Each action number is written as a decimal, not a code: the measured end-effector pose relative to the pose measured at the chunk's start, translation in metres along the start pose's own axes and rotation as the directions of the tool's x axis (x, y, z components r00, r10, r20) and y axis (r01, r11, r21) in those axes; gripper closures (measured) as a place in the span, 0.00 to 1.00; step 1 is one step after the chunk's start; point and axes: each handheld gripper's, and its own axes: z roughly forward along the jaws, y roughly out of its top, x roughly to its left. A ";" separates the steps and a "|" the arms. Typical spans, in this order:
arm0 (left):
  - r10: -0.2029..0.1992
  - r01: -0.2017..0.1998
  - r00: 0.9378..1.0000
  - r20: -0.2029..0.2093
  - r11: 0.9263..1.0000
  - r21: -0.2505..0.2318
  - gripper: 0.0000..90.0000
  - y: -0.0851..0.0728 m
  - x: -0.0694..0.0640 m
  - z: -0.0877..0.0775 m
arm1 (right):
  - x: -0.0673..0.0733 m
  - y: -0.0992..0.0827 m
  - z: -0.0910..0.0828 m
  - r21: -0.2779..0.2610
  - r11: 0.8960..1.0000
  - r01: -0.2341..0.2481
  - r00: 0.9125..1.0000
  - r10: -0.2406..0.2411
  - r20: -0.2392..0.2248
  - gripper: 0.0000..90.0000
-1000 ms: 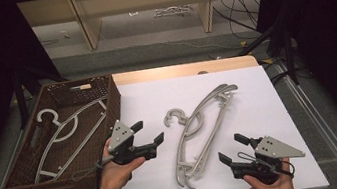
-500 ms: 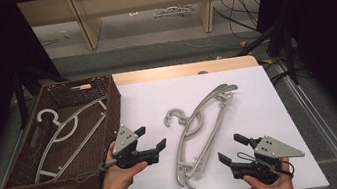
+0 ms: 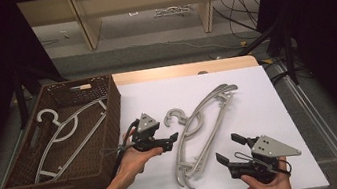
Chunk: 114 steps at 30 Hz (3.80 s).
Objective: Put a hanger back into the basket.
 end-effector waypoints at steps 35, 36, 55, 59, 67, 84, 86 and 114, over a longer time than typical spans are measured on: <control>-0.026 0.027 1.000 -0.008 0.929 0.369 0.63 0.044 0.000 0.097 | 0.000 0.001 -0.001 -0.009 1.000 0.006 1.000 -0.006 -0.019 0.23; -0.017 0.017 1.000 -0.002 0.923 0.385 0.64 0.044 0.001 0.097 | 0.000 0.001 -0.001 -0.010 1.000 0.004 1.000 -0.005 -0.019 0.23; -0.096 0.083 0.995 0.003 0.878 0.471 0.78 0.040 0.002 0.110 | 0.001 0.000 0.001 -0.012 1.000 0.008 1.000 -0.008 -0.018 0.24; -0.103 0.089 0.995 0.004 0.881 0.465 0.80 0.040 0.004 0.109 | 0.001 0.001 0.000 0.004 1.000 0.018 1.000 -0.018 -0.008 0.24; -0.163 0.145 0.987 0.010 0.901 0.410 0.89 0.045 0.014 0.099 | 0.001 0.001 -0.001 0.009 1.000 0.017 1.000 -0.017 -0.013 0.24; -0.210 0.206 0.978 0.004 0.961 0.183 0.92 0.061 0.023 0.067 | 0.001 0.001 -0.001 0.009 1.000 0.019 1.000 -0.019 -0.014 0.24; -0.217 0.213 0.976 0.008 0.963 0.164 0.92 0.065 0.024 0.061 | 0.001 0.000 0.001 -0.014 1.000 0.008 1.000 -0.008 -0.023 0.24; -0.231 0.232 0.971 0.052 0.973 -0.007 0.92 0.117 0.045 -0.040 | 0.001 0.000 0.000 0.008 1.000 0.002 1.000 -0.002 -0.019 0.24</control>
